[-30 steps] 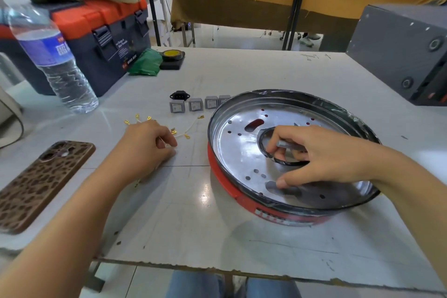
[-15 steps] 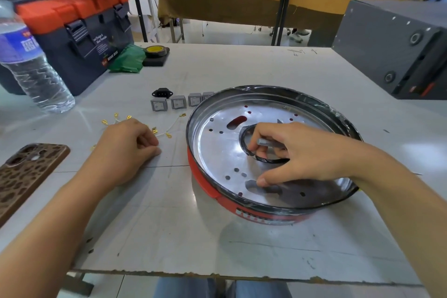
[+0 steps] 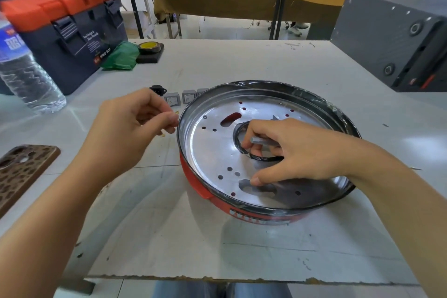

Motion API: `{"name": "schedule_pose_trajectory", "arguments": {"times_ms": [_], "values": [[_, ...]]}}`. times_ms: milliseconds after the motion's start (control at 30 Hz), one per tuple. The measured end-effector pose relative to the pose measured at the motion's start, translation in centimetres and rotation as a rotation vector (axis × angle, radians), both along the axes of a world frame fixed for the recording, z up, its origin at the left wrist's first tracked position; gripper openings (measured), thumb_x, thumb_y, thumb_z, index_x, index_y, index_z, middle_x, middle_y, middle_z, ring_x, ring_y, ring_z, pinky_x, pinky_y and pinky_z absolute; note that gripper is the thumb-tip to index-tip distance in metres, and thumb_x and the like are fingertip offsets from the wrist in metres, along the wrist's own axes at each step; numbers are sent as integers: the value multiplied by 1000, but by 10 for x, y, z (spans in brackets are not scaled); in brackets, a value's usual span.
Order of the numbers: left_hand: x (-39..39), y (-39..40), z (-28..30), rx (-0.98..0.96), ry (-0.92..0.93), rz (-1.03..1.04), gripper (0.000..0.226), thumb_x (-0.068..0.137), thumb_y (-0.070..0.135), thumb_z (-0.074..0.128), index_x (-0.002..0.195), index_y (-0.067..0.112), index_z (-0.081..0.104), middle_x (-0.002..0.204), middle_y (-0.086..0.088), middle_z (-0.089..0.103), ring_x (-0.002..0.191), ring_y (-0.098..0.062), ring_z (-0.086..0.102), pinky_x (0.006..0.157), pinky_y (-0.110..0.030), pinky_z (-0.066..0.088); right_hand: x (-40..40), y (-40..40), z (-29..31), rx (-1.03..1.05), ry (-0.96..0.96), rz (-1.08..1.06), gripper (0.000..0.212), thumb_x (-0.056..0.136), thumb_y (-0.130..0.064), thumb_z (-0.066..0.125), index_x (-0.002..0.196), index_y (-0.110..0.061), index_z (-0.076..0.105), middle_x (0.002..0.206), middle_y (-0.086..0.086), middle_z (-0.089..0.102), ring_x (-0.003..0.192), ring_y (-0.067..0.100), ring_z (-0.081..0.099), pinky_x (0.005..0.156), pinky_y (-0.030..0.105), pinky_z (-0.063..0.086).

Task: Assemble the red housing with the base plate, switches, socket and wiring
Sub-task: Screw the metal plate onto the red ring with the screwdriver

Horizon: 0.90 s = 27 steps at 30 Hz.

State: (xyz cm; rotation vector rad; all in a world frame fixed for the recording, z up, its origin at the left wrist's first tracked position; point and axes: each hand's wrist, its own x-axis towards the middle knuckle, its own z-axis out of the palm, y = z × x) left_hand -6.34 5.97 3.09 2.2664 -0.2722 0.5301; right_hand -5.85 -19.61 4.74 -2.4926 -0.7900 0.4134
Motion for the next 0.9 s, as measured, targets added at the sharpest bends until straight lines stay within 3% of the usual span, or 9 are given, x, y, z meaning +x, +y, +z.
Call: {"name": "schedule_pose_trajectory", "arguments": {"times_ms": [200, 333, 533, 633, 733, 900], "values": [[-3, -10, 10, 112, -78, -41, 2, 83, 22, 64, 83, 22, 66, 75, 13, 65, 74, -8, 58, 65, -18, 47, 2, -1, -3, 14, -45, 3, 36, 69, -45, 75, 90, -32, 49, 73, -14, 55, 66, 9, 58, 60, 21, 45], [-8, -22, 18, 79, 38, -249, 16, 72, 44, 62, 79, 31, 66, 69, 11, 67, 71, -5, 62, 65, -11, 48, 3, -1, -4, 11, -56, 25, 35, 71, -45, 74, 88, -32, 47, 70, -33, 51, 58, 2, 51, 54, 12, 38], [-9, -44, 27, 261, 153, -518, 25, 68, 55, 58, 73, 33, 69, 71, 14, 67, 67, -10, 60, 59, -22, 48, 5, -1, -5, 32, -64, 52, 34, 71, -43, 75, 86, -32, 46, 69, -35, 50, 56, 3, 50, 53, 10, 36], [-5, -50, 27, 310, 259, -620, 20, 73, 48, 65, 75, 29, 73, 73, 12, 67, 70, -14, 61, 65, -31, 49, 5, -1, -5, 47, -57, 57, 34, 71, -42, 76, 88, -33, 47, 71, -35, 51, 57, 3, 50, 53, 9, 37], [-2, -50, 27, 335, 362, -694, 5, 79, 29, 70, 80, 28, 75, 80, 13, 69, 76, -8, 65, 69, -24, 51, 5, -1, -5, 47, -54, 56, 36, 70, -43, 75, 90, -34, 48, 72, -35, 52, 58, 3, 51, 54, 10, 37], [-1, -46, 29, 364, 417, -755, 15, 83, 17, 69, 91, 27, 76, 87, 14, 70, 82, -6, 66, 73, -13, 47, 5, -2, -6, 47, -52, 58, 36, 71, -42, 75, 93, -33, 48, 71, -37, 51, 58, 4, 52, 54, 10, 38]]}}
